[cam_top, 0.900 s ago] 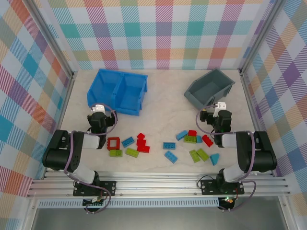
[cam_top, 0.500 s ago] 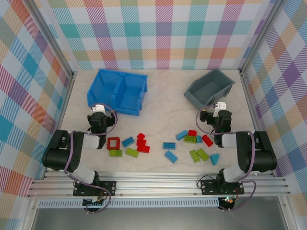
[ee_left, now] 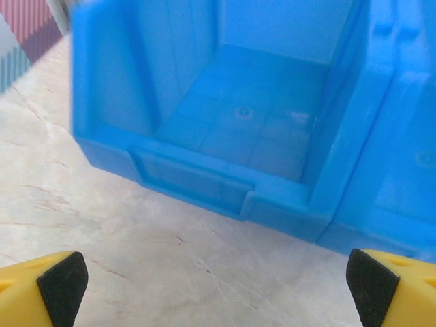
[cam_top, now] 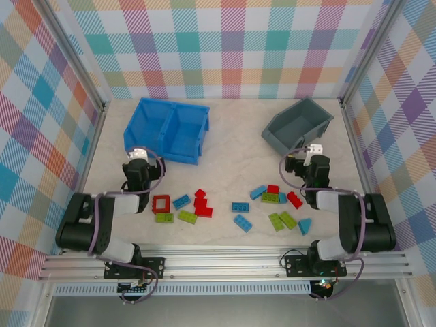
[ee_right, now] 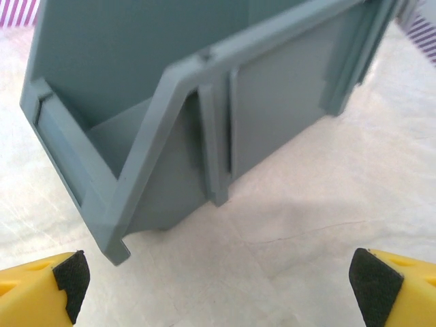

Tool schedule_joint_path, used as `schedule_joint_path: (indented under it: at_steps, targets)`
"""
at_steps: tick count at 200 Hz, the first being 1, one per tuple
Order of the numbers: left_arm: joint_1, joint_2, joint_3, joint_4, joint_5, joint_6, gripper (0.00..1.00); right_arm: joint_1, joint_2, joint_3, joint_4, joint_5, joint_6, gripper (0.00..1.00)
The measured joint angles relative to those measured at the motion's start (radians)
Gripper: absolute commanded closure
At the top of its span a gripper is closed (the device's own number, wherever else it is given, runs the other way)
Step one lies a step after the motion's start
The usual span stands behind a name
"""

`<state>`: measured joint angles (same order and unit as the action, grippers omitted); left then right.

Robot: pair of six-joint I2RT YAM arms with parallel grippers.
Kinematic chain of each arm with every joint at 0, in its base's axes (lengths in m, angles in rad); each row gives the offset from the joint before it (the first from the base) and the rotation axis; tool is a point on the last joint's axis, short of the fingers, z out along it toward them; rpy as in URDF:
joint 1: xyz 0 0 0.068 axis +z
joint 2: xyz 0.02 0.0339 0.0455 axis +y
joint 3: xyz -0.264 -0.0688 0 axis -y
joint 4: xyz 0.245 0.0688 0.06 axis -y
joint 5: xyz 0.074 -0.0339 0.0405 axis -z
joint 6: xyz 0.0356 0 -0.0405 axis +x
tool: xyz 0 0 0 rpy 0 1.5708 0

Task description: Sort the legos into containers by color

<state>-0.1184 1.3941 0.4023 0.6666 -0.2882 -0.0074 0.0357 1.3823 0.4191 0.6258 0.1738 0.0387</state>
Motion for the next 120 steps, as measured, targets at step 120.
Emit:
schedule_joint_path:
  at_steps: [120]
  targets:
    - [-0.141,-0.291,0.860,-1.047,0.190,-0.350,0.06,0.004,-0.161,1.015,-1.155,-0.138,0.387,0.14]
